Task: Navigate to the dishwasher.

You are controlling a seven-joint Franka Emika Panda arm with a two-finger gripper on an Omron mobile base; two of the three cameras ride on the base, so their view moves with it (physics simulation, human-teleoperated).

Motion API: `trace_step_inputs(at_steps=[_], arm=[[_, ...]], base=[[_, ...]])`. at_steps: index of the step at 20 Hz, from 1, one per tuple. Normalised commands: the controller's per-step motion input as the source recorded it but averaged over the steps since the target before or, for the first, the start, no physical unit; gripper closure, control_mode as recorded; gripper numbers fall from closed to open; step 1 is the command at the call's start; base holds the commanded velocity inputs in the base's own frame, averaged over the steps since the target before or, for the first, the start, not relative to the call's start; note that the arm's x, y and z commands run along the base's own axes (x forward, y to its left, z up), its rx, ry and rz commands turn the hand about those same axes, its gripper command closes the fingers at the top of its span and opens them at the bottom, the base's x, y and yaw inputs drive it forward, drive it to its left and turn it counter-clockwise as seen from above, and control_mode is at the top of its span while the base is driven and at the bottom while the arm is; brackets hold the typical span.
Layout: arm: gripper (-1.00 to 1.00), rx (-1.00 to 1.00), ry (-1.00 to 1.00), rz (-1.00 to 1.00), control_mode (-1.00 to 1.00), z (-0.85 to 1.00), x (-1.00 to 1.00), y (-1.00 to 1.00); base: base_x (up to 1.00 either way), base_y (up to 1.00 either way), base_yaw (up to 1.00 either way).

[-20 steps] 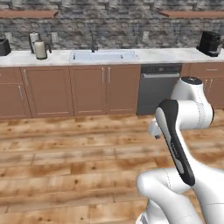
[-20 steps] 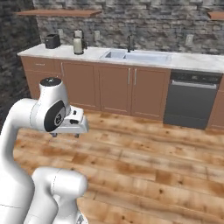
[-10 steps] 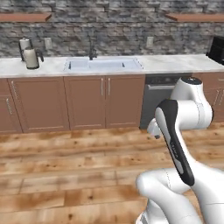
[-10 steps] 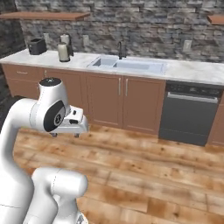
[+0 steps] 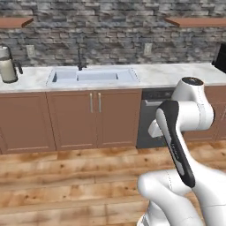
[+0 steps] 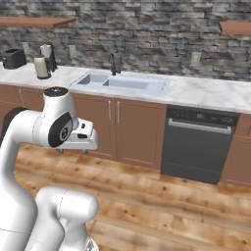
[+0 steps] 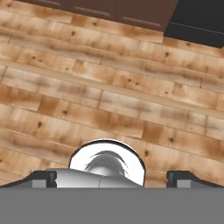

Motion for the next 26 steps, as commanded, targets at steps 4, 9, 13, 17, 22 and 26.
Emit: trace_step_inputs(at_steps=[4, 9, 13, 17, 22, 26], arm=[[-1.0, 0.0, 0.0, 0.0, 1.0, 0.0, 0.0, 0.0], [-1.0, 0.0, 0.0, 0.0, 1.0, 0.0, 0.0, 0.0], [-1.0, 0.0, 0.0, 0.0, 1.0, 0.0, 0.0, 0.0], [-1.0, 0.0, 0.0, 0.0, 1.0, 0.0, 0.0, 0.0], [-1.0, 0.0, 0.0, 0.0, 1.0, 0.0, 0.0, 0.0], [-1.0, 0.0, 0.0, 0.0, 1.0, 0.0, 0.0, 0.0]], base=[[0.74, -0.91, 0.0], [0.57, -0.97, 0.0], [0.53, -0.89, 0.0], [0.59, -0.64, 0.0], [0.79, -0.27, 0.0], [0.89, -0.05, 0.0]])
